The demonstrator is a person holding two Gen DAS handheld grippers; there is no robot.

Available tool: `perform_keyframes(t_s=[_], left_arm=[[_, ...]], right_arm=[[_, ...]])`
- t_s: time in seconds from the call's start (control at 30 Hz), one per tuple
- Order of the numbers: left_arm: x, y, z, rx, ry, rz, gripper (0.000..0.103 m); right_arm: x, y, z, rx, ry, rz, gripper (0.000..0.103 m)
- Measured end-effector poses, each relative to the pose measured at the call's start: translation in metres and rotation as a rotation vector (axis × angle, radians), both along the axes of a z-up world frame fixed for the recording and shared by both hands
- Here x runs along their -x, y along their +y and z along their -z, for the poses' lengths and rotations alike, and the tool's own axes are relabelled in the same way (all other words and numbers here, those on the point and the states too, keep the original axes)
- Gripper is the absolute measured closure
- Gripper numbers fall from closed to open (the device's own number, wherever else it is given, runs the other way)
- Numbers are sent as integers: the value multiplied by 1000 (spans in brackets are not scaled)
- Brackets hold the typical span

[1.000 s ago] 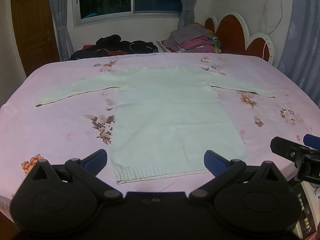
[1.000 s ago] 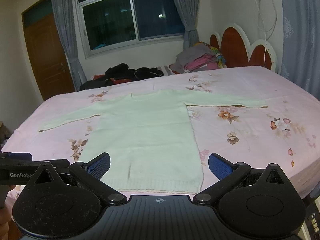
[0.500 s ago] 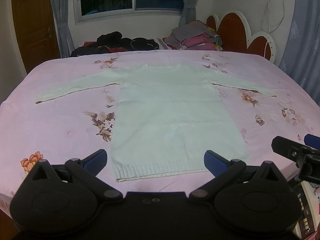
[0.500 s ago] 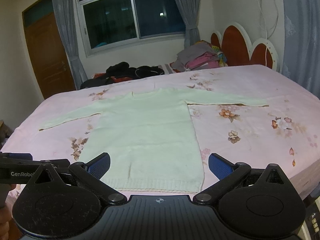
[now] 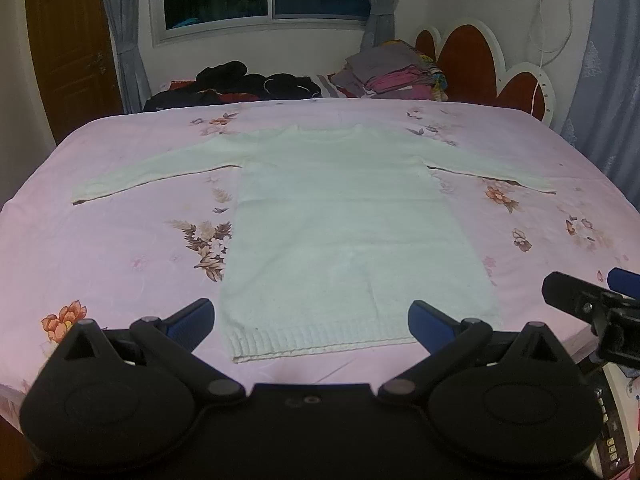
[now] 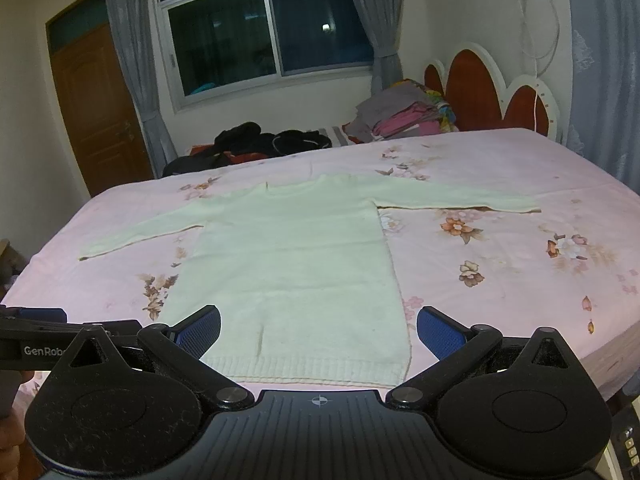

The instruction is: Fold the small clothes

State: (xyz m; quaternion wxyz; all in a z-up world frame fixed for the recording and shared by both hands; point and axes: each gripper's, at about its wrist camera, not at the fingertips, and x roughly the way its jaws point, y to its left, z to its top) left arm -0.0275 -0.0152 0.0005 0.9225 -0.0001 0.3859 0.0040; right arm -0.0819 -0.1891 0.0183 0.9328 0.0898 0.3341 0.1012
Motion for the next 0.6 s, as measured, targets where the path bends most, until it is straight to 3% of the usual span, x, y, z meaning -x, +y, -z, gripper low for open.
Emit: perform_keyframes(t_s=[0.6], left_arm=[[-1, -1, 1, 0, 5, -3, 0]], right_arm=[[-2, 3, 5, 2, 1, -5, 0]])
